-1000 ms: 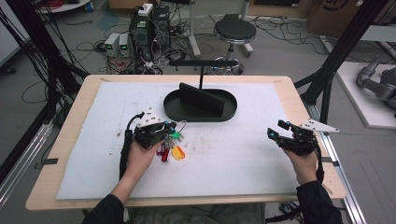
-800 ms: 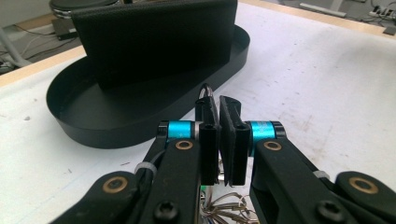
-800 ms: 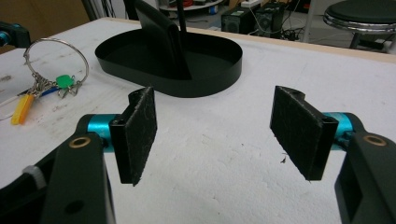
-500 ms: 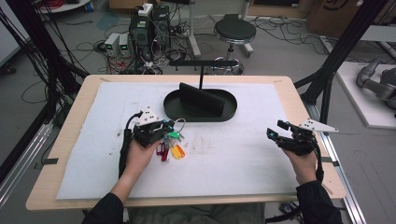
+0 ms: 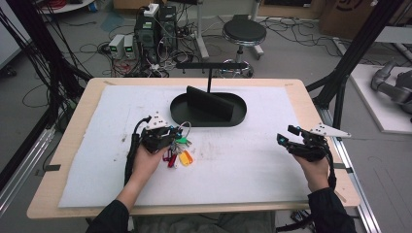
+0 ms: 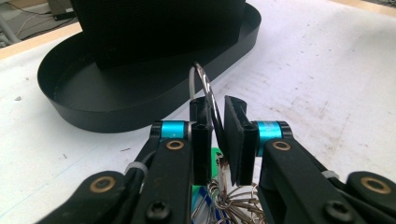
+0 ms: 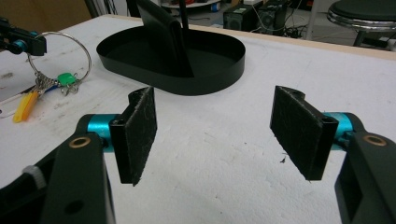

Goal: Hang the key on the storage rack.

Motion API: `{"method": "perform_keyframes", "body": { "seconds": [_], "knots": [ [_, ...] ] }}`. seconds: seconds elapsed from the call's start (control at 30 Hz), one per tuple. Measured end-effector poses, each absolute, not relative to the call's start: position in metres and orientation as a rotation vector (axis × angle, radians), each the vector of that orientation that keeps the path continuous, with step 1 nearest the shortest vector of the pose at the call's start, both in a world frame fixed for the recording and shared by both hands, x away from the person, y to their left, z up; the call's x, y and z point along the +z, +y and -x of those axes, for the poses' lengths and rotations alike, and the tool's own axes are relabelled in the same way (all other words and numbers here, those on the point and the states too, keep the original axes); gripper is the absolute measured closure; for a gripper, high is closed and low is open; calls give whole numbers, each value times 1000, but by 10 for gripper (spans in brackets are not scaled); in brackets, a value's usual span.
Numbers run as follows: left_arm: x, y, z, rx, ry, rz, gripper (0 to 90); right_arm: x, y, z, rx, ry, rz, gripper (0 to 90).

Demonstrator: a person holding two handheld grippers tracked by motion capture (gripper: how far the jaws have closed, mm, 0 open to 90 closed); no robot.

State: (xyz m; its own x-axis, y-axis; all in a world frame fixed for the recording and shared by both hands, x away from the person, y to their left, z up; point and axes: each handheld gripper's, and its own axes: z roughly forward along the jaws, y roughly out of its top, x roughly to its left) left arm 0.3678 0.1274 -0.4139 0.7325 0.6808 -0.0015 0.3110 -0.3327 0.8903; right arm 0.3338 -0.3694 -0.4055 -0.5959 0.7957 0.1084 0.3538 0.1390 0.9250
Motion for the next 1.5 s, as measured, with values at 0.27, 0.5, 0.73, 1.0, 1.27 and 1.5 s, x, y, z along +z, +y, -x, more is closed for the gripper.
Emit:
{"method": "perform_keyframes", "body": {
  "seconds": [0.27, 0.5, 0.73, 1.0, 1.27, 1.5],
  "knots": [
    [-412, 130, -367, 486, 767, -1945, 854, -405, -370, -334, 1452, 2012, -1099, 324],
    [-409, 131, -365, 495, 758, -1931, 855, -405, -371, -334, 1452, 2009, -1102, 324],
    [-401, 132, -362, 500, 747, -1903, 855, -405, -371, -334, 1454, 2003, -1104, 324],
    [-392, 134, -358, 512, 720, -1881, 856, -406, -371, -335, 1455, 2003, -1105, 324],
    [-382, 136, -354, 520, 704, -1842, 857, -406, -372, -335, 1455, 2003, -1106, 324],
    [-374, 138, -351, 533, 683, -1826, 858, -406, -372, -335, 1453, 2003, -1112, 324]
  ]
}}
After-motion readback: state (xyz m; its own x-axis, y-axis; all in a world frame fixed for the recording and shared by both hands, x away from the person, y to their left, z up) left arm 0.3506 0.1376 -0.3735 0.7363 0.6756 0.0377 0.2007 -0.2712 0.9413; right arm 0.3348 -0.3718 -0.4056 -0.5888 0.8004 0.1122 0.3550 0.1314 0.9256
